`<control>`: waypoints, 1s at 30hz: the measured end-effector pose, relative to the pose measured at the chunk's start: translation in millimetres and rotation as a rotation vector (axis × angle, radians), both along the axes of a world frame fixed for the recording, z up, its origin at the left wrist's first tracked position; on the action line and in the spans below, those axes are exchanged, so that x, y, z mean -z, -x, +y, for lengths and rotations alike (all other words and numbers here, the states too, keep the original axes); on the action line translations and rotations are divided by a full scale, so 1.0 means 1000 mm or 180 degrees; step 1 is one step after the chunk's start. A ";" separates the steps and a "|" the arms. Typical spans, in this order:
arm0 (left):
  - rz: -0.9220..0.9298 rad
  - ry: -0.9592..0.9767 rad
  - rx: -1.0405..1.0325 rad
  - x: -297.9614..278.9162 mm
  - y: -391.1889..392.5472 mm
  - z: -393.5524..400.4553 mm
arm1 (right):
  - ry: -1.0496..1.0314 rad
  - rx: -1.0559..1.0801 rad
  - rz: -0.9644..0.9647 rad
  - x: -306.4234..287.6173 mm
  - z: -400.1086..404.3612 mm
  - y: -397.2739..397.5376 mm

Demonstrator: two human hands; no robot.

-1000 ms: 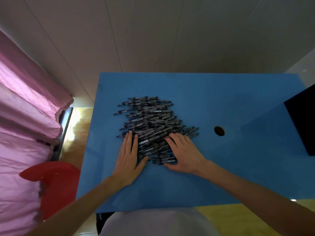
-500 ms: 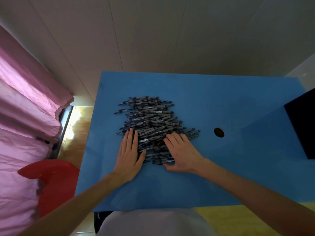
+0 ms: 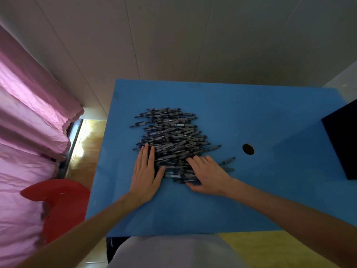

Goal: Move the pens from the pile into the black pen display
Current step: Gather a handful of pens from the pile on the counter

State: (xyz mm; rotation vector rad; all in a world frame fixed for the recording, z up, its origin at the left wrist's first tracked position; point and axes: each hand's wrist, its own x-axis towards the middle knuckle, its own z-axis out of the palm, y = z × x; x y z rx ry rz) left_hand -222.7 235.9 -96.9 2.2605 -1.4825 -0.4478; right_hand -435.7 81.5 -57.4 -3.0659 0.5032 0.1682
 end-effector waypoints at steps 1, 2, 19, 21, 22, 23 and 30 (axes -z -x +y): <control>-0.0002 -0.0012 0.0020 0.000 -0.001 0.000 | -0.0021 0.0040 -0.0057 0.003 0.001 0.007; 0.0002 -0.0025 0.0027 0.001 -0.001 0.001 | -0.0010 0.0078 -0.0114 0.006 0.002 0.013; -0.1120 0.0389 0.1610 -0.001 0.025 0.016 | -0.0075 0.0605 -0.0027 0.003 -0.009 0.056; -0.1038 0.0314 0.1460 -0.002 0.024 0.016 | -0.0049 0.0472 -0.0034 0.002 -0.011 0.057; -0.1013 0.0277 0.1394 -0.003 0.024 0.015 | -0.0030 0.0417 -0.0039 0.003 -0.012 0.058; -0.0999 0.0260 0.1355 -0.005 0.025 0.014 | -0.0023 0.0387 -0.0037 0.004 -0.012 0.059; -0.0943 0.0278 0.1250 -0.016 0.033 0.007 | -0.0258 0.0450 0.0003 0.005 -0.012 0.064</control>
